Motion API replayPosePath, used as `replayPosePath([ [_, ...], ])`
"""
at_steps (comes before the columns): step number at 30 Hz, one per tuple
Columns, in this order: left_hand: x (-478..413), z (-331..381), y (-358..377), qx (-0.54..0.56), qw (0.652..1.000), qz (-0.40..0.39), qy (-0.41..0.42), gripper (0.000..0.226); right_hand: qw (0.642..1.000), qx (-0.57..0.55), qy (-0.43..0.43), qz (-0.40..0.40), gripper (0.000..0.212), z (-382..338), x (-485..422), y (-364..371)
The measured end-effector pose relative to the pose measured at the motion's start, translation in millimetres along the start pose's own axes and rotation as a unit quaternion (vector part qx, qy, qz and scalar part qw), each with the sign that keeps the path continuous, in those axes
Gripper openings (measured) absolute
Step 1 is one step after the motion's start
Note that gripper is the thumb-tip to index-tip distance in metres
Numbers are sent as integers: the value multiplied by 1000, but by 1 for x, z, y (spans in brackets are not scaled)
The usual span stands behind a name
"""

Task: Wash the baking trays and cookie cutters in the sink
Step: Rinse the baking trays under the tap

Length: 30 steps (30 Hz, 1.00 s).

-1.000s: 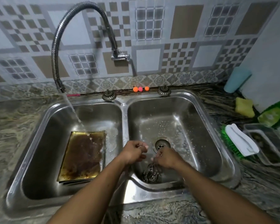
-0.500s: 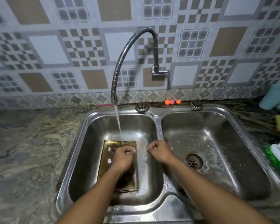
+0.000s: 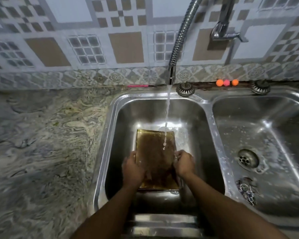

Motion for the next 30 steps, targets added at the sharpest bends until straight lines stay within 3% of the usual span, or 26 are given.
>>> replayPosePath([
  [4, -3, 4, -2, -37, 999, 29, 3, 34, 1000, 14, 2, 2, 18, 5, -7, -2],
  [10, 0, 25, -8, -56, 993, 38, 99, 41, 999, 33, -30, 4, 24, -11, -7, 1],
  [19, 0, 60, -32, 66, 977, 90, 184, 46, 974, -185, -131, 16, 30, -72, 25, -53],
  [24, -8, 92, -27, 94, 977, 46, 188, 40, 955, -180, -224, 79, 47, -108, 49, -98],
  [30, -4, 128, -5, 115, 986, -49, 110, 31, 904, -80, -400, 124, 40, -144, 110, -131],
])
Point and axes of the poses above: each hand's wrist, its own x-axis away from the middle knuckle, its own y-axis out of the palm, z = x × y, the point moved 6 cm from there along -x, towards the middle knuckle, and after that the axes turned 13 degrees about -z, right-handed, at the moved point
